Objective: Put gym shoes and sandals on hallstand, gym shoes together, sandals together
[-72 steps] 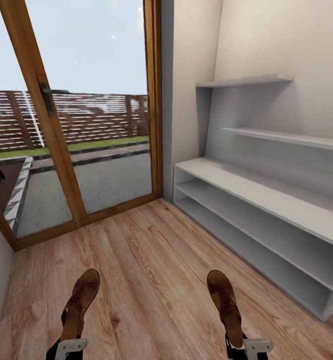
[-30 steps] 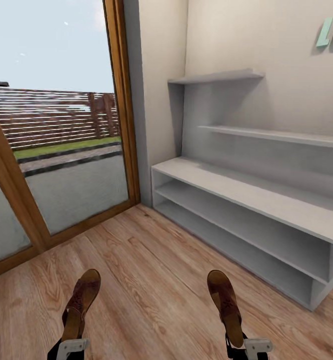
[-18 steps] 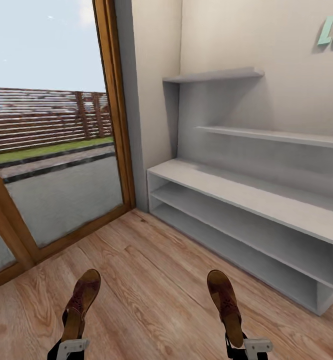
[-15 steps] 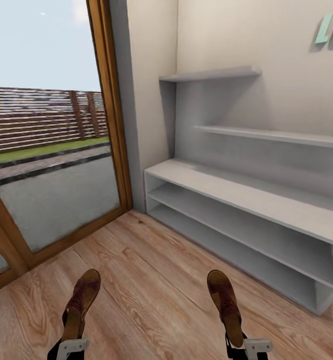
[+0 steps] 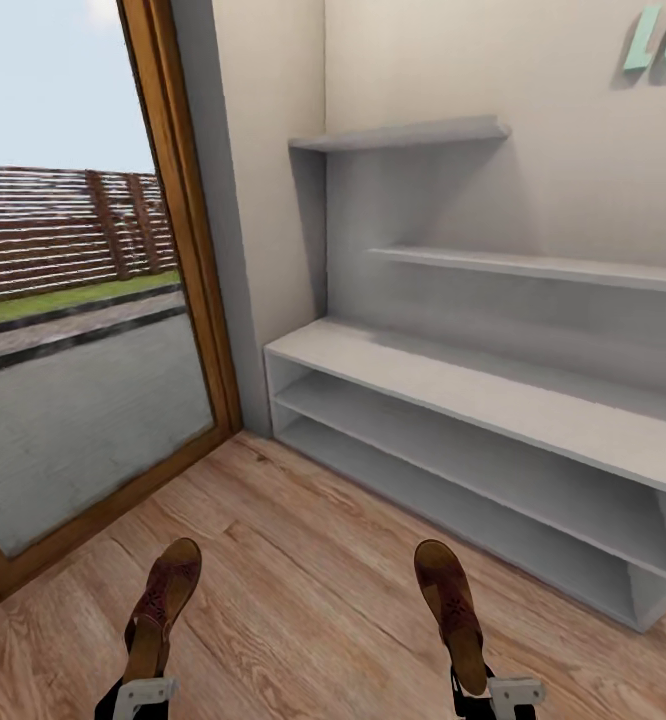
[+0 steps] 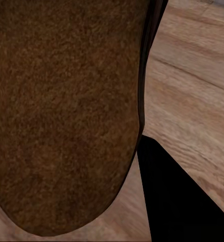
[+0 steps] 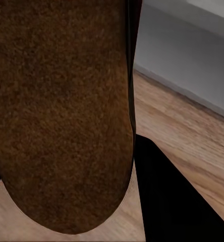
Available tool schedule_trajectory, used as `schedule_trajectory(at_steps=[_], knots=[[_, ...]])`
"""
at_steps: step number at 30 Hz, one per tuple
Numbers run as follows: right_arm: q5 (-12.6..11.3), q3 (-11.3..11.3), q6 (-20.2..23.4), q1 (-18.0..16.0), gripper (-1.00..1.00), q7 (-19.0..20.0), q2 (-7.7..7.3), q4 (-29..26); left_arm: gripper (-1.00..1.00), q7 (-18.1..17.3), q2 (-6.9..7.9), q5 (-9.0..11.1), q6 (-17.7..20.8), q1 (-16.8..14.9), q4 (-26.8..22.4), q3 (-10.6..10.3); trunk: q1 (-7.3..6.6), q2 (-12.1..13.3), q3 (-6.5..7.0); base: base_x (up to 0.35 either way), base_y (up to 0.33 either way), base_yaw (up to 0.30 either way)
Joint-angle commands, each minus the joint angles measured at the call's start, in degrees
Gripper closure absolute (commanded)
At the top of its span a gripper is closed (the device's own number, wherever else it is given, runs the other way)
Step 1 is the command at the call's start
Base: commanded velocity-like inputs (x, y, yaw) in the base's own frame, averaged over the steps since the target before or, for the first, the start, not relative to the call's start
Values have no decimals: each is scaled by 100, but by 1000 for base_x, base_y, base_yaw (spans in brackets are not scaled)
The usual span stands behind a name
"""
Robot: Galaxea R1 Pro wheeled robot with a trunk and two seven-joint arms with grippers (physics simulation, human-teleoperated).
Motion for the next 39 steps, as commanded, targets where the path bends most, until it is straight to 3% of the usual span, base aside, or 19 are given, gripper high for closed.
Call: schedule_trajectory(at_steps=[1, 23, 39], knots=[[25, 30, -5, -4, 100, -54, -5, 2, 100, -15, -2, -23, -14, -3, 3, 19, 1, -2, -12, 252, 252, -218], [21, 27, -5, -4, 100, -54, -5, -6, 100, -15, -2, -23, -14, 1, 3, 19, 1, -2, -108, 199, 281, -264], [23, 24, -5, -4, 100, -54, -5, -7, 100, -15, -2, -23, -14, 0, 0, 19, 1, -2, -195, 25, 302, -261]])
